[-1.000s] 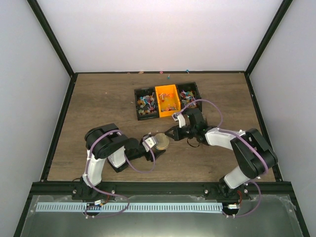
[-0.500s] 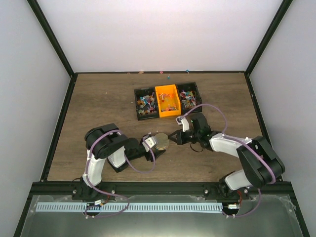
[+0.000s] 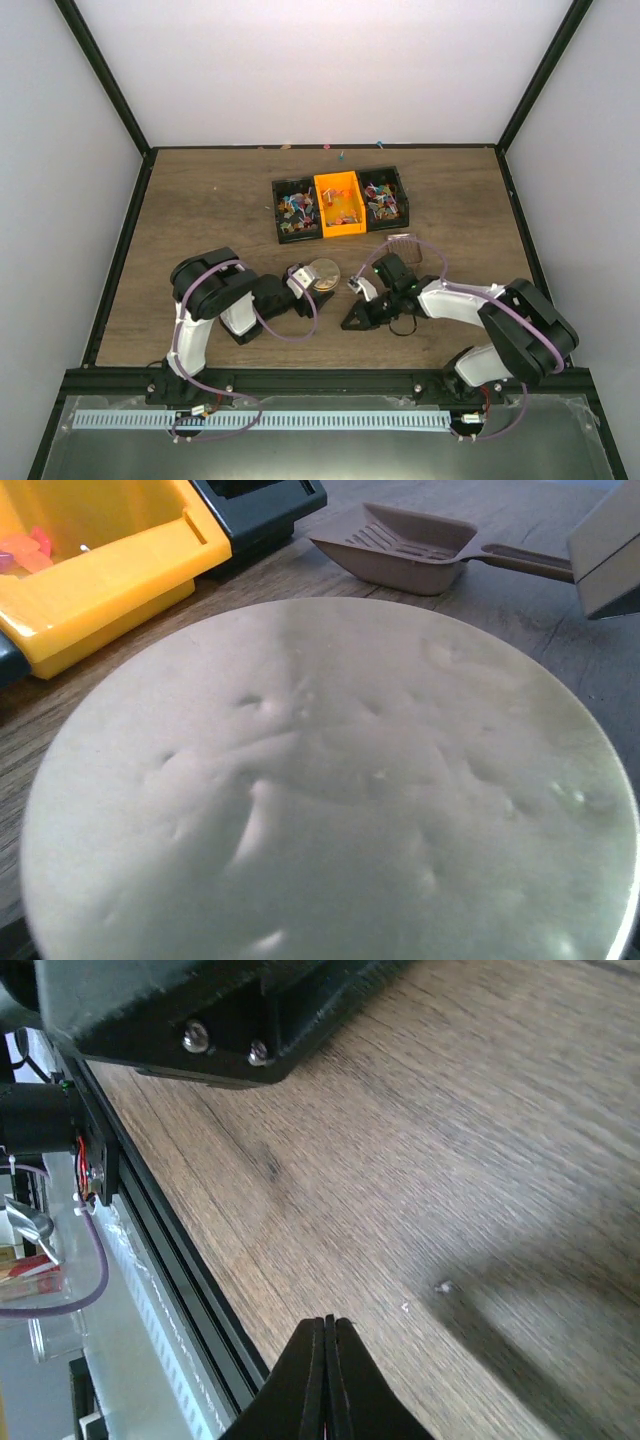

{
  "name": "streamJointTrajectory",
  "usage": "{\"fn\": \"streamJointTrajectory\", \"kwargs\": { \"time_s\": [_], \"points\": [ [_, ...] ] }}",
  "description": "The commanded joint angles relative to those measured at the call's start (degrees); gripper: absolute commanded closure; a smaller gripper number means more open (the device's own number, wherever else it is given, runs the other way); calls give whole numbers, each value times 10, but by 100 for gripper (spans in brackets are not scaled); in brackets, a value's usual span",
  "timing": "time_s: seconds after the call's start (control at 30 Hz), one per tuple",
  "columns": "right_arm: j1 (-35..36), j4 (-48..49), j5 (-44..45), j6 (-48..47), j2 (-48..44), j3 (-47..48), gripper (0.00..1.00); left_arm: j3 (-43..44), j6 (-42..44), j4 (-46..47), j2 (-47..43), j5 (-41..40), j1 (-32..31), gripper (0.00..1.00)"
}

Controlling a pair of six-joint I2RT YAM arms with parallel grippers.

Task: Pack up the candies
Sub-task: Screw the bottle lid onto the packing bottle.

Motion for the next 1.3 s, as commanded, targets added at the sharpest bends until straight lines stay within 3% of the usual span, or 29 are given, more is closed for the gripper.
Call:
{"fn": "streamJointTrajectory", "kwargs": {
  "time_s": [0.0,0.1,0.13,0.23,0.33,0.57,0.73,0.93,1.27],
  "points": [
    [-10,-68,-8,-15,-19,48,99,-18,-31,-139,23,-25,8,20],
    [-47,-88,1,-20,-37,88,99,-18,-27,-141,23,-24,7,19],
    [-63,-93,8,-22,-39,104,95,-18,-28,-141,24,-22,7,19],
    [-103,-97,29,-27,-31,155,71,-16,-28,-142,29,-16,8,20],
    [-117,-94,50,-43,7,205,66,-16,-30,-142,32,-12,7,20],
    [-113,-127,52,-85,153,339,73,-12,-27,-145,34,-3,7,19],
    [-89,-139,48,-104,212,383,74,-11,-28,-146,34,-3,7,19],
    [-50,-131,55,-105,238,374,74,-13,-30,-147,33,-5,7,19],
    [-49,-107,39,-92,218,314,86,-13,-31,-147,34,-8,8,19]
  ]
}}
